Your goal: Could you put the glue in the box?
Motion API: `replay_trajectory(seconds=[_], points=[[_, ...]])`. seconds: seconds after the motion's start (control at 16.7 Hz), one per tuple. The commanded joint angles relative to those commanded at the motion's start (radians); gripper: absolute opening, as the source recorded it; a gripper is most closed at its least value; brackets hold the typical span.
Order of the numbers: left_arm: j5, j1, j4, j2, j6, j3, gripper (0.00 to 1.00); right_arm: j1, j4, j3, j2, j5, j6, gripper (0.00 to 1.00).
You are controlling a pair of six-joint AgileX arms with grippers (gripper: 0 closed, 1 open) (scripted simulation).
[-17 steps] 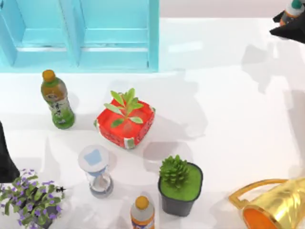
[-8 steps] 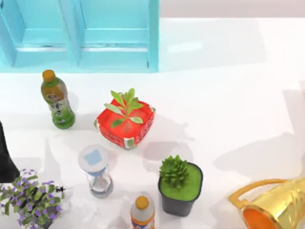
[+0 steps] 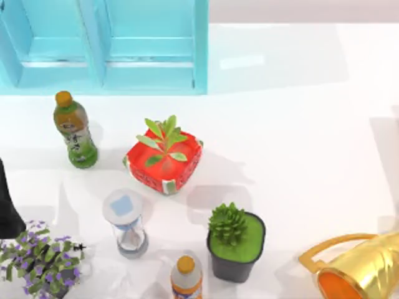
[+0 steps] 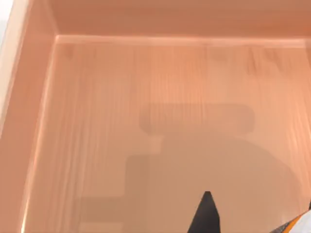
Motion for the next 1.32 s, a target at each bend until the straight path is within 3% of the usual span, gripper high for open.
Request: replay_trajectory(seconds=[0.42, 0.9, 1.26, 1.32], points=[[0.0, 0.0, 0.0, 0.0, 0.0, 0.0, 1.0, 0.007, 0.014, -0.008, 0.014, 0.009, 0.012, 0.0], [0.0, 0.0, 0.0, 0.0, 0.0, 0.0, 1.0, 0.096, 0.324, -0.048, 0.216, 0.059, 0.082, 0.0], [0.0, 0.0, 0.0, 0.0, 0.0, 0.0, 1.0, 0.112, 0.354, -0.062, 0.246, 0.08, 0.104, 0.0], [0.0, 0.0, 0.0, 0.0, 0.0, 0.0, 1.0, 0.112, 0.354, -0.062, 0.246, 0.08, 0.104, 0.08]])
